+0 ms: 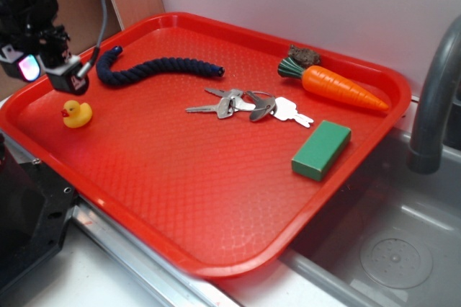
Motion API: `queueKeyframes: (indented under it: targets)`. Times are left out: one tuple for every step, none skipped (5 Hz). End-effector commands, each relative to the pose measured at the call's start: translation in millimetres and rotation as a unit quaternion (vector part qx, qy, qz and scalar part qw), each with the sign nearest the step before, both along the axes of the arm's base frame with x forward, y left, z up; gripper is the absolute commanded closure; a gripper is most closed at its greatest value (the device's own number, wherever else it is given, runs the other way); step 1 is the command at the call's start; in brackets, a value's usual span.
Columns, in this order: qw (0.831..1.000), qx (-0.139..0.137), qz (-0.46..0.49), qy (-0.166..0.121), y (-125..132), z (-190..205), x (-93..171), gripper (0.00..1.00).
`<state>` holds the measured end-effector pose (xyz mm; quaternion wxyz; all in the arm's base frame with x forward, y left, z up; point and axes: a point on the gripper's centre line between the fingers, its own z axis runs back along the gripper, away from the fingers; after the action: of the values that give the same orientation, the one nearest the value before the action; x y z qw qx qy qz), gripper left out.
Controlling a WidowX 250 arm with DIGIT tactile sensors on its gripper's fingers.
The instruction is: Grab the yellow duck.
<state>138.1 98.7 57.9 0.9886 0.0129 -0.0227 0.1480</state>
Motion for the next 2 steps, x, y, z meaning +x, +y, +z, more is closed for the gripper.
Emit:
queueKeyframes:
  targets:
    - [0.999,-0.007,-0.029,0.032,-12.8,-34.4,-5.3,0.0]
    - [0.999,-0.001,-0.026,0.048,-11.1,-44.5,10.0,0.0]
